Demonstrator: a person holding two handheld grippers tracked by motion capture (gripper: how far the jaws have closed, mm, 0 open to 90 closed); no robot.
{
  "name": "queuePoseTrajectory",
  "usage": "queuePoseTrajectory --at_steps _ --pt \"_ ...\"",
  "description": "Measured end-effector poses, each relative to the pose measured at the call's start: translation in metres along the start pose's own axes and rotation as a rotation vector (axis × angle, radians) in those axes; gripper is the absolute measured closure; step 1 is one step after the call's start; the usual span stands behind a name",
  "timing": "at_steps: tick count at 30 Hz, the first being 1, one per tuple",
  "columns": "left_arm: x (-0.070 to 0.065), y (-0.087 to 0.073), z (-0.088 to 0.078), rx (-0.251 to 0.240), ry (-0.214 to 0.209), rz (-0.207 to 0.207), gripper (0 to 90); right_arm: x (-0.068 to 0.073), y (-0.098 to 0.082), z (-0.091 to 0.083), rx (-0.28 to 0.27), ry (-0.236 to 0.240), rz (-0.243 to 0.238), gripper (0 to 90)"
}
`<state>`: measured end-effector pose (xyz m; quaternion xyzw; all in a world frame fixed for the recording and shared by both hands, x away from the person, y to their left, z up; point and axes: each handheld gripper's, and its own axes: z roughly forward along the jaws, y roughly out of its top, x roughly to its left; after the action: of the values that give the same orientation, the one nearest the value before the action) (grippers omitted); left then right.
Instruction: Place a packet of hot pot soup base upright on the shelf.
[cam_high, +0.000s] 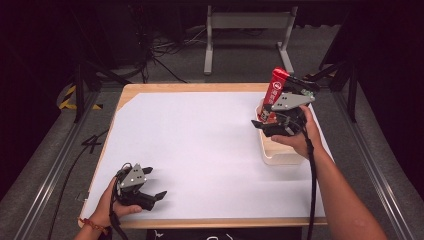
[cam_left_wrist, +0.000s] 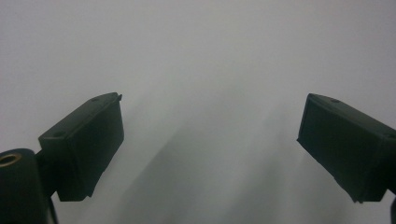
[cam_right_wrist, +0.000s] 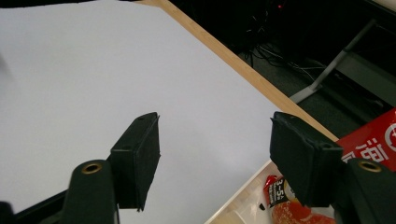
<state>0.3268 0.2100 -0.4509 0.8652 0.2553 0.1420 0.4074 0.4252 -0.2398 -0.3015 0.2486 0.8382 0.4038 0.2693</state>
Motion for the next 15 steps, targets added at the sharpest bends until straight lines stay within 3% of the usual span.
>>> queuePoseTrajectory --at_steps 9,15 --pt "0.0 0.0 0.0 -0.002 -0.003 -0.005 7.7 0.019 -0.017 -0.005 -0.009 0.039 -0.025 29.1" --pt "0.0 0.0 0.0 -0.003 -0.002 -0.008 7.6 0.032 -0.029 -0.007 0.015 0.059 -0.043 27.4"
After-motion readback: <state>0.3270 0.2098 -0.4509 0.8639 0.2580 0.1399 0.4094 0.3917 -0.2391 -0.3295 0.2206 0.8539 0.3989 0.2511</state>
